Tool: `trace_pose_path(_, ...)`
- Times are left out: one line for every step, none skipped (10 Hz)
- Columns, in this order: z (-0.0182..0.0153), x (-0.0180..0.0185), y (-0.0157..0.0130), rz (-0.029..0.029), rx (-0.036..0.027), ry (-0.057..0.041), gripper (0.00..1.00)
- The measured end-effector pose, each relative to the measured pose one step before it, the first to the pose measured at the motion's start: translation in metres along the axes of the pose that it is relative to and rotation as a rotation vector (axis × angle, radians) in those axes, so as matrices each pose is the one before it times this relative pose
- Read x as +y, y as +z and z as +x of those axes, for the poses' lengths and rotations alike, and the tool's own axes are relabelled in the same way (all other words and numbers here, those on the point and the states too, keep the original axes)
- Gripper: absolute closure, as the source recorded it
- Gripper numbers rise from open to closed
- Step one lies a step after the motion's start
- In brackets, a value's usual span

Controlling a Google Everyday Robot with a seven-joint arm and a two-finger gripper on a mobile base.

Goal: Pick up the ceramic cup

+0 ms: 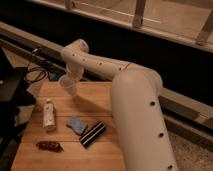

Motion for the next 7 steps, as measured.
trace_pose_path(-0.00012, 0.0026, -0.00923, -0.00364, -0.00627, -0.00473, 0.98)
trace_pose_path(0.00057, 0.0007, -0.00522, -0.00102, -0.00051, -0.00142, 0.98)
trace_pose_path(-0.00226, -0.00098, -0.00682, -0.00068, -0.0015, 0.00011, 0.98)
trace_pose_path(-0.00259, -0.00047, -0.00713, -0.00159, -0.00222, -0.00159, 0.98)
trace_pose_path(-0.00085, 0.00039, -0.00415, -0.00025, -0.00115, -0.00229, 0.98)
trace_pose_path(-0.00035, 0.00115, -0.00333, -0.00188, -0.00028, -0.00179, 0.98)
trace_pose_path(-0.00086, 0.00015, -0.00309, -0.00108, -0.00074, -0.00219, 0.98)
